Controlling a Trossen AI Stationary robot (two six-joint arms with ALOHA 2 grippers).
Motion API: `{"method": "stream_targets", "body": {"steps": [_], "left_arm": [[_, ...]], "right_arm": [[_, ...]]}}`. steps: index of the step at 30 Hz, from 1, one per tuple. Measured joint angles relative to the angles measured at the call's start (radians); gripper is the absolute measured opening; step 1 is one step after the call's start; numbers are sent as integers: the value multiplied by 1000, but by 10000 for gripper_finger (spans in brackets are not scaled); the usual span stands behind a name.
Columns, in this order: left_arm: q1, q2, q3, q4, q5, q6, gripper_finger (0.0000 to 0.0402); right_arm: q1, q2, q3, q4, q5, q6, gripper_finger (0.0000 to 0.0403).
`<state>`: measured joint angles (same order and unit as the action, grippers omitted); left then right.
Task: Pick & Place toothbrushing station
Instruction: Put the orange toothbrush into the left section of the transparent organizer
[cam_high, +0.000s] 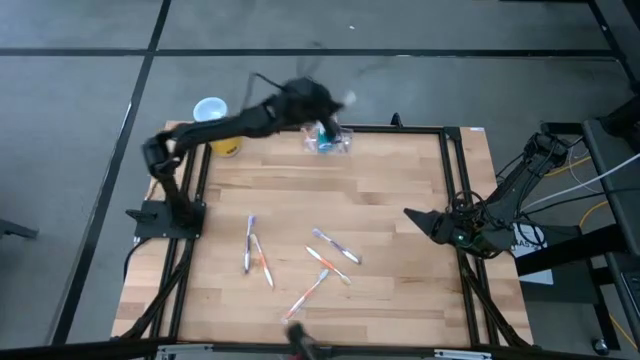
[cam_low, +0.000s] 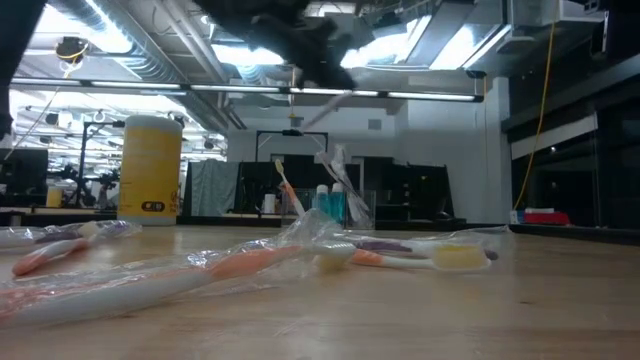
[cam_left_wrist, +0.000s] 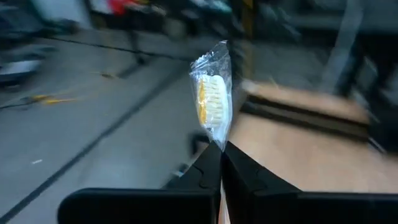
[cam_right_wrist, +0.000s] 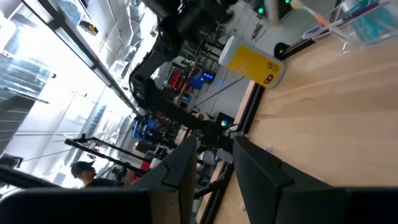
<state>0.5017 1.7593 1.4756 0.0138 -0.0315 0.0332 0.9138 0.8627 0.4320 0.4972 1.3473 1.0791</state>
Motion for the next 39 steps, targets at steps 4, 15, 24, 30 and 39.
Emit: {"method": "stream_targets", "body": {"steps": [4, 15, 24, 30, 39], "left_arm": [[117, -110, -204, 250, -24, -174, 1], [146, -149, -685, 999, -143, -462, 1], [100, 25, -702, 1273, -296, -415, 1], [87, 180, -654, 1364, -320, -416, 1], [97, 225, -620, 1332, -370, -405, 1]], "right_arm": [[0, 0, 0, 1, 25, -18, 109], [0, 0, 0, 8, 26, -65, 109], [0, 0, 0, 165, 26, -218, 109], [0, 0, 0, 276, 18, -308, 109], [0, 0, 0, 345, 11, -385, 109]]}}
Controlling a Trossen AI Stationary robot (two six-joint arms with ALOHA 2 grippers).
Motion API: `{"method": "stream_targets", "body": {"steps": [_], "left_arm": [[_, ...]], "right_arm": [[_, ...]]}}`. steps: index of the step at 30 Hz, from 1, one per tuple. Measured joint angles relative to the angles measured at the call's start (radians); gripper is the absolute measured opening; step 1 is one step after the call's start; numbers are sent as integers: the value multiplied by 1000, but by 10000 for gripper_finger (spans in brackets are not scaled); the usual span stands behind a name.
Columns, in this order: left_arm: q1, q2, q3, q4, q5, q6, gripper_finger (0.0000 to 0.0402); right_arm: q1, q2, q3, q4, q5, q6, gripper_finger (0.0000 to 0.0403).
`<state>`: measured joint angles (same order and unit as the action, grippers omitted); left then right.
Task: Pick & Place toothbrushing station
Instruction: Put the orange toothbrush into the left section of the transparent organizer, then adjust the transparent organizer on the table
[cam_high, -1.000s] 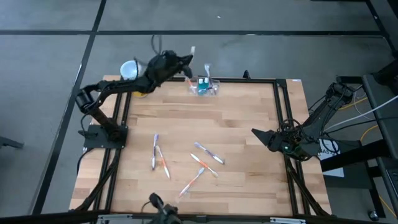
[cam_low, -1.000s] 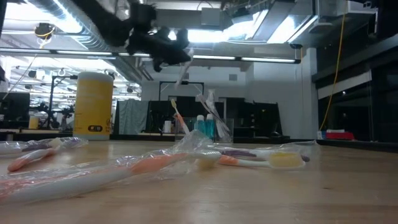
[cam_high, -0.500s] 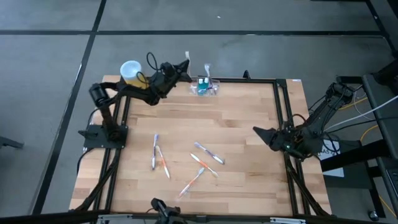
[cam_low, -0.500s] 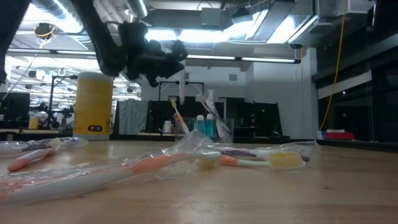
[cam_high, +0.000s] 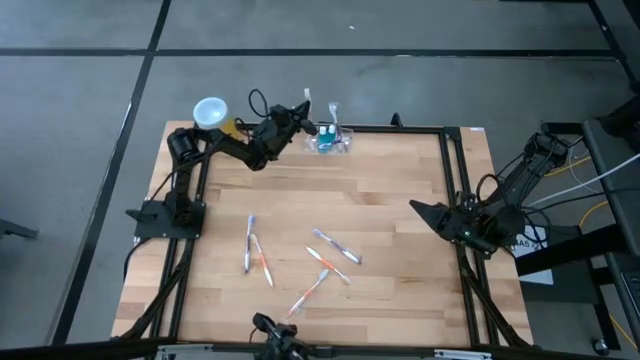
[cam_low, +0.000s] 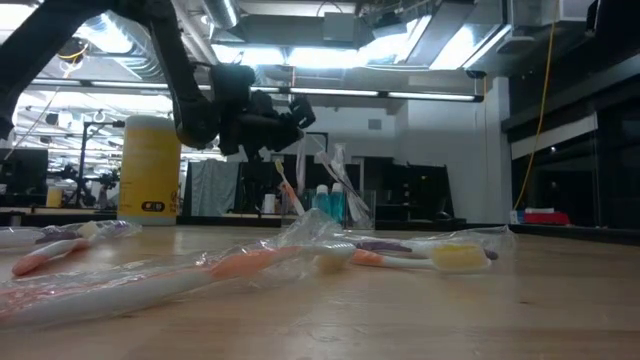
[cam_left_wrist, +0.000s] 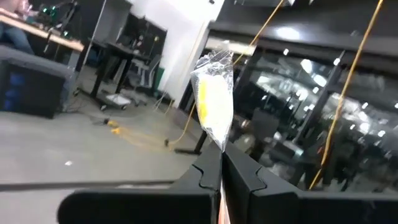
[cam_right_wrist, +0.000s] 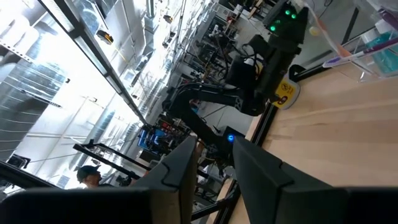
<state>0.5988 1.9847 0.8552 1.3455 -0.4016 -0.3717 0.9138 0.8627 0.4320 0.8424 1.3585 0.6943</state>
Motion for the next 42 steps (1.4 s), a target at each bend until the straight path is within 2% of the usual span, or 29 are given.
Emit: {"method": "stream_targets", "body": {"steps": [7, 19, 30, 35, 42], "left_arm": [[4, 29, 7, -37, 18, -33, 1], [-88, 27, -2, -73, 18, -114, 1], [-140, -23, -111, -74, -7, -248, 5], [-146, -108, -158, -79, -5, -215, 33], [-145, -174, -187, -242, 3, -186, 99]], "right_arm": [[0, 0, 0, 0, 4, 0, 109], [0, 0, 0, 49, -18, -77, 109], [0, 0, 0, 117, -58, -180, 109], [0, 0, 0, 117, -57, -196, 109], [0, 0, 0, 123, -57, -218, 109]]}}
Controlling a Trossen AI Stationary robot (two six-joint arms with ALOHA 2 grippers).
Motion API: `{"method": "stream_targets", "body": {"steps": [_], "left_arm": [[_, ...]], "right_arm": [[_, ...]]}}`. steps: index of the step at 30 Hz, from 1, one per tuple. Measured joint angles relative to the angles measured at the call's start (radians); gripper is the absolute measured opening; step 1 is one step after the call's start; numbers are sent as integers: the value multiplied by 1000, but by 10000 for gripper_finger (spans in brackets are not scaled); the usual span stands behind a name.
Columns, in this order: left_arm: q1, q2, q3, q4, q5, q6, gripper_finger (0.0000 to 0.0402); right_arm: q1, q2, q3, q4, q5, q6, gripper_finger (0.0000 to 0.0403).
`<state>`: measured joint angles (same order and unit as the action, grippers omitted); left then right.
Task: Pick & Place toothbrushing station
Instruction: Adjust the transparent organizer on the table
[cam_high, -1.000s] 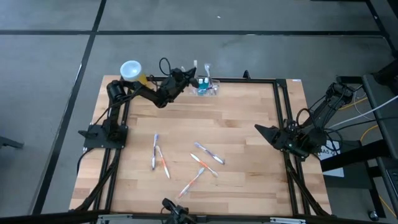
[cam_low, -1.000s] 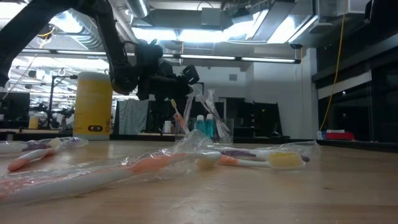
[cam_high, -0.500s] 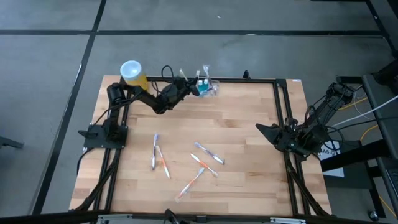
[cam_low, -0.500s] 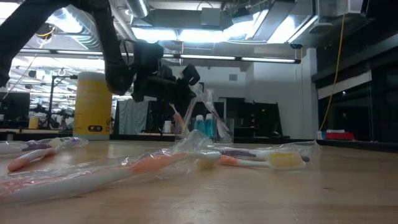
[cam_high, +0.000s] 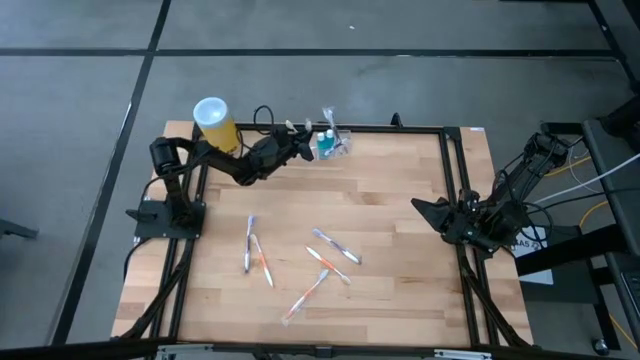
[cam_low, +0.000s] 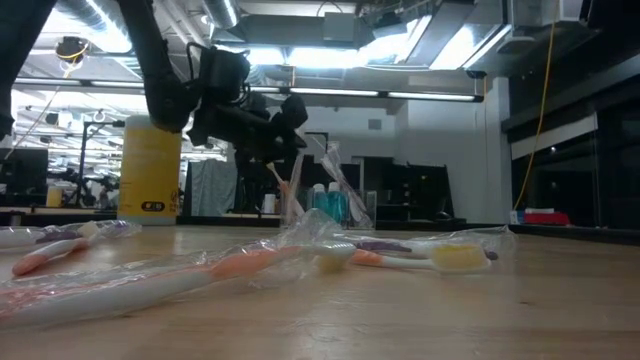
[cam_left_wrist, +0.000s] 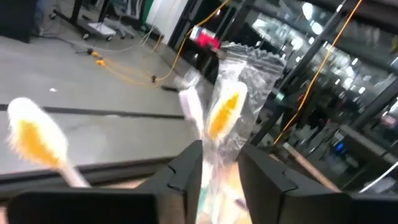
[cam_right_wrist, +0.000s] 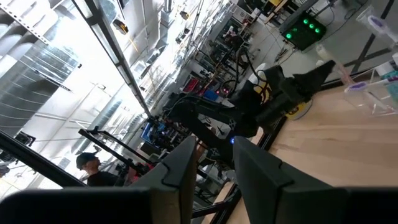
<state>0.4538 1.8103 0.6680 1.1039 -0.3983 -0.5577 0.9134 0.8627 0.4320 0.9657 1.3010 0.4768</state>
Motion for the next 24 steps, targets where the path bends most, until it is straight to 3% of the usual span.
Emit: {"method": "stream_targets", "body": {"steps": [8, 14, 19, 24], "left_arm": [[-10, -11, -1, -23, 6, 35, 149], [-9, -104, -1, -132, -29, 122, 166], [-21, -249, -1, -384, -26, 155, 166], [-72, -362, -1, -719, 26, -23, 143]], "right_arm": [[0, 0, 0, 15, 0, -22, 109], [0, 0, 0, 14, 0, -29, 109], [0, 0, 0, 14, 0, -33, 109], [0, 0, 0, 14, 9, -49, 109]]}}
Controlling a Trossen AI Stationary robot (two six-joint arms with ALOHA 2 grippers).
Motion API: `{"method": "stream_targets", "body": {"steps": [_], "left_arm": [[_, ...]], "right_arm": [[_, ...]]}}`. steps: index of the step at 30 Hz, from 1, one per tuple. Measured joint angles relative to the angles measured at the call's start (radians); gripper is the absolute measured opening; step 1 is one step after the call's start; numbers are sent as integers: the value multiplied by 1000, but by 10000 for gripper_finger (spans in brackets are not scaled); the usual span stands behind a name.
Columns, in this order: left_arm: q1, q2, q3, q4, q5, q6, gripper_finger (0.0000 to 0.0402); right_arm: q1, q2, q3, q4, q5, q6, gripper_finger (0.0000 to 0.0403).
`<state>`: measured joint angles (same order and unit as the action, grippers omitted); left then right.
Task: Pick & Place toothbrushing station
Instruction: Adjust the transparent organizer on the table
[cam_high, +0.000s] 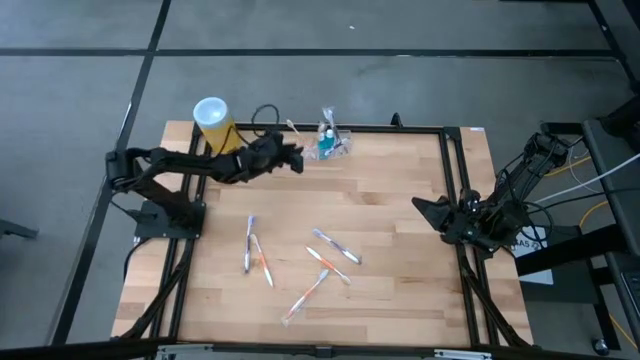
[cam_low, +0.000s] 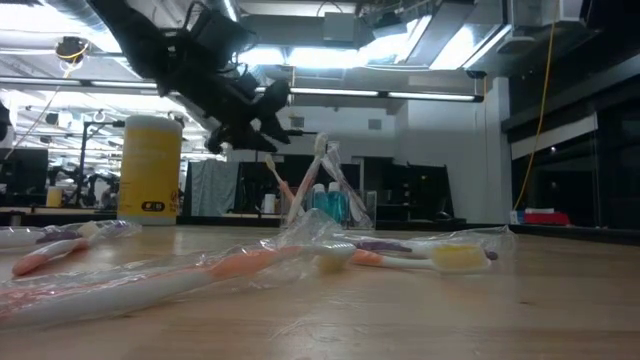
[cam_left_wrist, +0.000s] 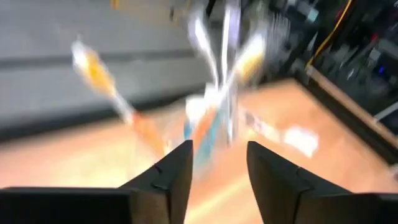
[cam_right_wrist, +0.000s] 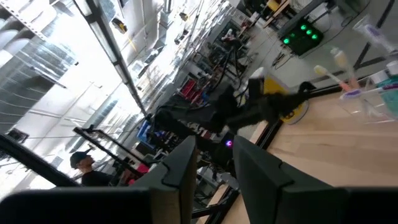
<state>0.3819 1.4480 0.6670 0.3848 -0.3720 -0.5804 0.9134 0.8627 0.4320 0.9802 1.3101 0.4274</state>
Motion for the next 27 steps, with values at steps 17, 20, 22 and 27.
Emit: {"method": "stream_targets", "body": {"steps": [17, 20, 22, 27], "left_arm": [[79, 217, 65, -93, 279, -397, 3], [94, 260, 102, -99, 289, -418, 3], [106, 272, 131, -98, 283, -418, 2], [147, 303, 163, -109, 240, -408, 3]], "right_arm": [[-7, 0, 0, 0, -17, -80, 109], [-7, 0, 0, 0, -19, -96, 109], [-7, 0, 0, 0, -20, -97, 109], [-7, 0, 0, 0, -35, -103, 109]]}}
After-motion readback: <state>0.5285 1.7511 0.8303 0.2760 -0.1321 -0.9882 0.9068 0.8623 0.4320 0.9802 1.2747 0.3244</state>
